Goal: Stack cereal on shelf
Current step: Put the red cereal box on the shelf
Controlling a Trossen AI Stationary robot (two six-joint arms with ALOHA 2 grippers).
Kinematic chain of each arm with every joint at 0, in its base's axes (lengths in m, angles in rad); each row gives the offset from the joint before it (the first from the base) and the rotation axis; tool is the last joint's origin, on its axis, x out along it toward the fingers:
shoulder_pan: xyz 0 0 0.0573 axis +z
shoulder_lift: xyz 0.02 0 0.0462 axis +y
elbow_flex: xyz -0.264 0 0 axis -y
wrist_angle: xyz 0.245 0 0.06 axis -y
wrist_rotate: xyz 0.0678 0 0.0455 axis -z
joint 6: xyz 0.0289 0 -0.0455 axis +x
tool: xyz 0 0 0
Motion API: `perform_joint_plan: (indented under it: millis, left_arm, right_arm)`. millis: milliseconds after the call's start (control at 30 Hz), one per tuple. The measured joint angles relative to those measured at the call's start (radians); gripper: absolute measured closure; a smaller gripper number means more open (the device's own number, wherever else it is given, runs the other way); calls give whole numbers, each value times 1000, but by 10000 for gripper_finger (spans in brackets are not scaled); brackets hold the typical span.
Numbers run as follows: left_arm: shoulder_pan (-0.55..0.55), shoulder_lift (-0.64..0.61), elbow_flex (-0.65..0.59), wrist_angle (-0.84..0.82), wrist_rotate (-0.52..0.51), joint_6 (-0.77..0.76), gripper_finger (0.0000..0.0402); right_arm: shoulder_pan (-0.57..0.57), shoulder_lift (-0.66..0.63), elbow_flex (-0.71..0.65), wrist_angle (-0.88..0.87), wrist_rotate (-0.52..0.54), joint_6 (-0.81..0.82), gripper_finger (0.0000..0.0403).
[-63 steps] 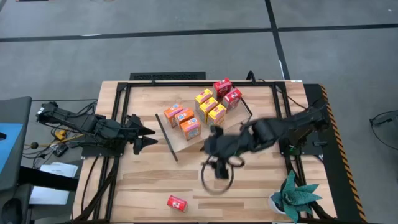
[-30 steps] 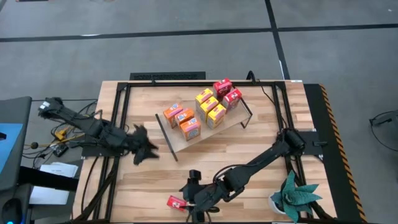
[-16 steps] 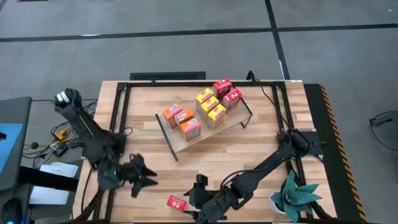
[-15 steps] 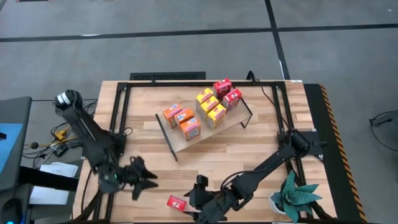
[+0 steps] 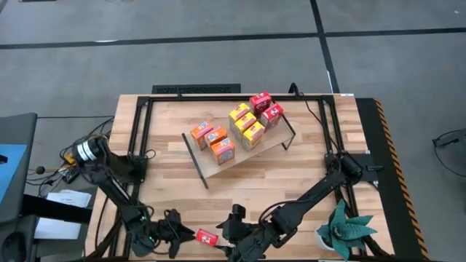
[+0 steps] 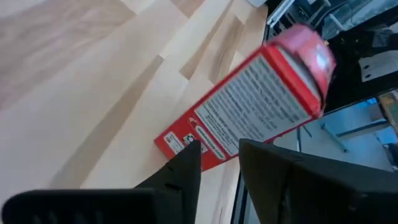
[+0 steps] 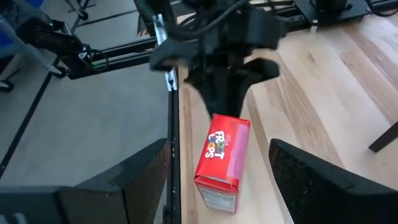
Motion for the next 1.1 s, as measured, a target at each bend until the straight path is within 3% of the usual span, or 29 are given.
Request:
perform_joint_plan:
  millis: [467, 767, 1100]
  left_arm:
    - [56, 203, 175, 0, 22, 20, 326]
    - [111, 203, 178, 0, 63, 66, 326]
    - [137, 202, 178, 0, 70, 89, 326]
  right_arm:
    - [10, 0, 0, 0, -1, -6, 101]
    - [14, 16, 1, -13, -63, -245, 101]
    - [-44, 17, 0, -82, -142, -290, 101]
